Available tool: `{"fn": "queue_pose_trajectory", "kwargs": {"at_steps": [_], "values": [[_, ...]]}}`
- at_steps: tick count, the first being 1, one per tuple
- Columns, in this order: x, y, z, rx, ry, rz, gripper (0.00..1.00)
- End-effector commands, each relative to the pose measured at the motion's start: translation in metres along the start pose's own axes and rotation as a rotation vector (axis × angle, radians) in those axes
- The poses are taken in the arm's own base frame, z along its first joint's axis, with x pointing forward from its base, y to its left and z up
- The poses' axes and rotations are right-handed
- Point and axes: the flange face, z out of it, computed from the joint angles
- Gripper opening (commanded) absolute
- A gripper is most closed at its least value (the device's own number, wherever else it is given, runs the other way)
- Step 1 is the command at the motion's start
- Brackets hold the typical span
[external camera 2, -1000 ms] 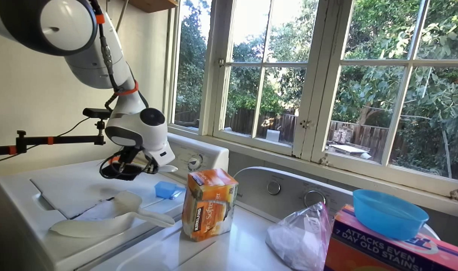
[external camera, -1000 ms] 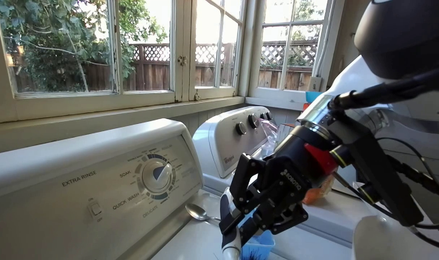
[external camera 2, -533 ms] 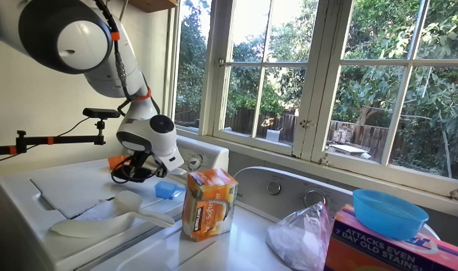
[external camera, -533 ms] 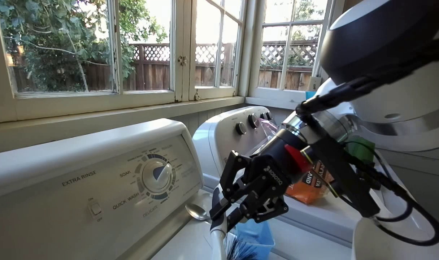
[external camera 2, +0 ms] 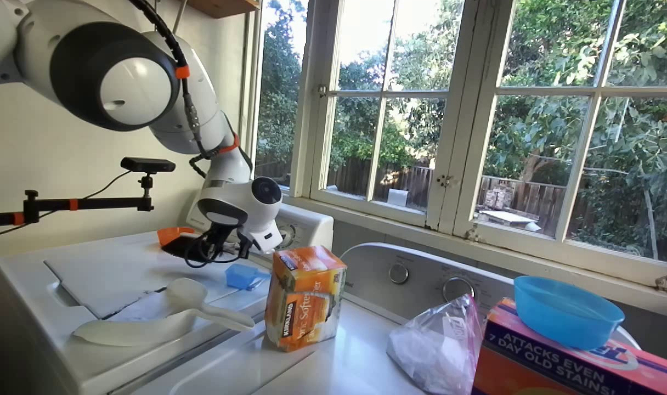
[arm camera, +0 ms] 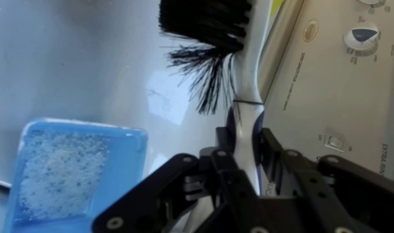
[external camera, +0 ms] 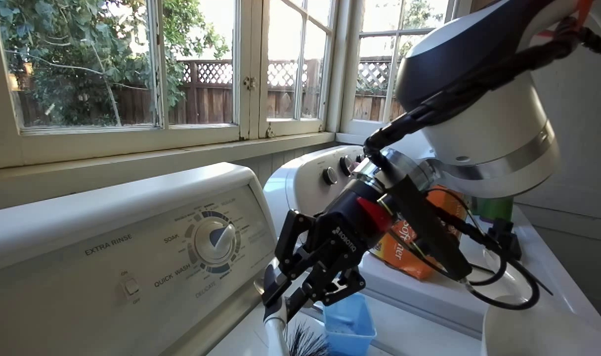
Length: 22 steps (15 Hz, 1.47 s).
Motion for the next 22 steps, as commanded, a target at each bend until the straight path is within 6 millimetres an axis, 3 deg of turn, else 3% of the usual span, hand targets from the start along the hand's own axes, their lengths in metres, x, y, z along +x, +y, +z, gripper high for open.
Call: {"fn": "queue_pose_trajectory", "kwargs": {"at_steps": [1,2,4,9,12,14,15,19,22], "values": [[0.000,-0.017,0.020,-0.024,-0.052,-0.009,0.07],[-0.001,-0.020,0.024,-0.030,-0.057,-0.012,0.52],[-0.004,-0.027,0.029,-0.040,-0.055,-0.015,0.60],[-0.013,-0.040,0.031,-0.043,-0.042,-0.029,0.97],[-0.037,-0.039,0.023,-0.117,-0.073,-0.055,1.00],[-0.065,-0.041,0.016,-0.192,-0.161,-0.104,1.00],[-0.090,-0.046,0.010,-0.214,-0.206,-0.129,1.00],[-0.159,-0.063,-0.029,-0.372,-0.143,-0.204,1.00],[-0.190,-0.074,-0.058,-0.474,-0.049,-0.223,1.00]]}}
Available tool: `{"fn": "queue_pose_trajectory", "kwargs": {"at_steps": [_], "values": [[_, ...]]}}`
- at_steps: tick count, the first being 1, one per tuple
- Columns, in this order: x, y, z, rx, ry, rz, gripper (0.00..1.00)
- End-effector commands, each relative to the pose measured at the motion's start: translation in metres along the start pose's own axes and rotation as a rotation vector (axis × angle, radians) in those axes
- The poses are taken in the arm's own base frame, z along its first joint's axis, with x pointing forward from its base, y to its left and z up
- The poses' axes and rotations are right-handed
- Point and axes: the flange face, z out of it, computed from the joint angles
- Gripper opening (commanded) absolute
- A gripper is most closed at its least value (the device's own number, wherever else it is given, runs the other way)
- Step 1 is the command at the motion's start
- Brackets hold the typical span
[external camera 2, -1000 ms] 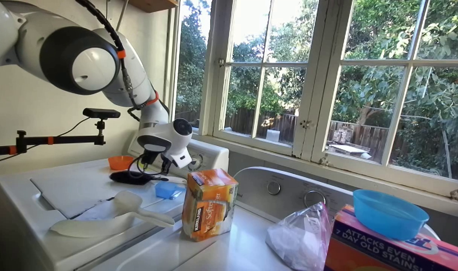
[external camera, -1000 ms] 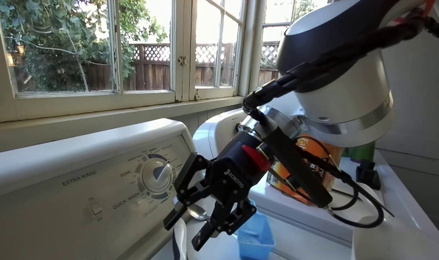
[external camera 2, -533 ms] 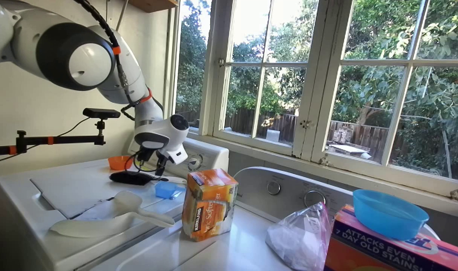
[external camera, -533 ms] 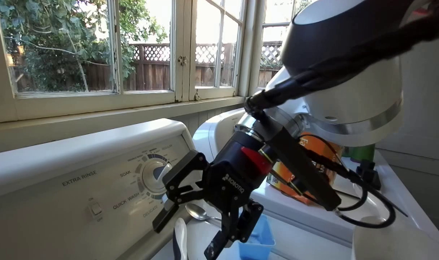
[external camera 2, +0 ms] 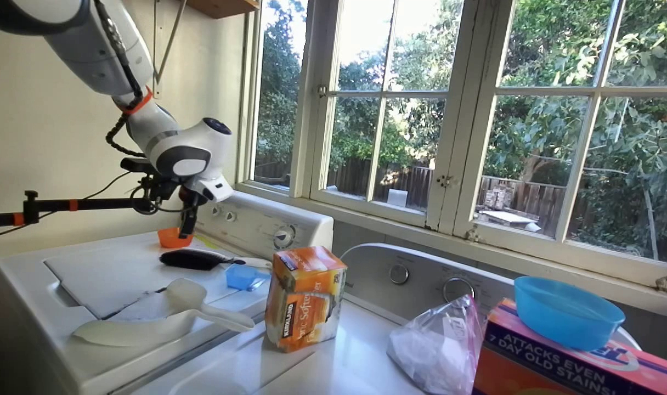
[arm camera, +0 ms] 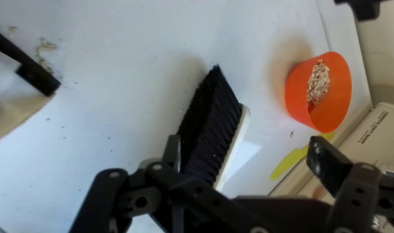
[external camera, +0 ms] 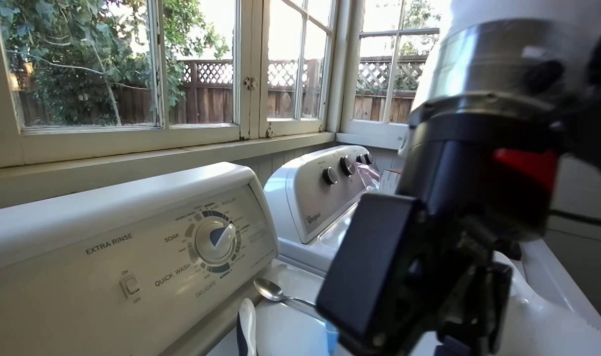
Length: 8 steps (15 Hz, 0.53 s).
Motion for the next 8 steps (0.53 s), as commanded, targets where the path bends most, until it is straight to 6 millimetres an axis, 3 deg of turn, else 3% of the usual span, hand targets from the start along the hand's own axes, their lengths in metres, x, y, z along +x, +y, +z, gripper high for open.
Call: {"fn": "queue_pose_trajectory", "kwargs": {"at_steps": [1,4,7,8], "values": [[-0.042,0.007,-0.039,-0.139,0.124,0.031,1.00],[-0.055,0.003,-0.064,-0.144,0.261,0.119,1.00],[-0.070,0.009,-0.081,-0.280,0.338,0.198,1.00],[-0.053,0.000,-0.072,-0.214,0.289,0.143,1.00]]}}
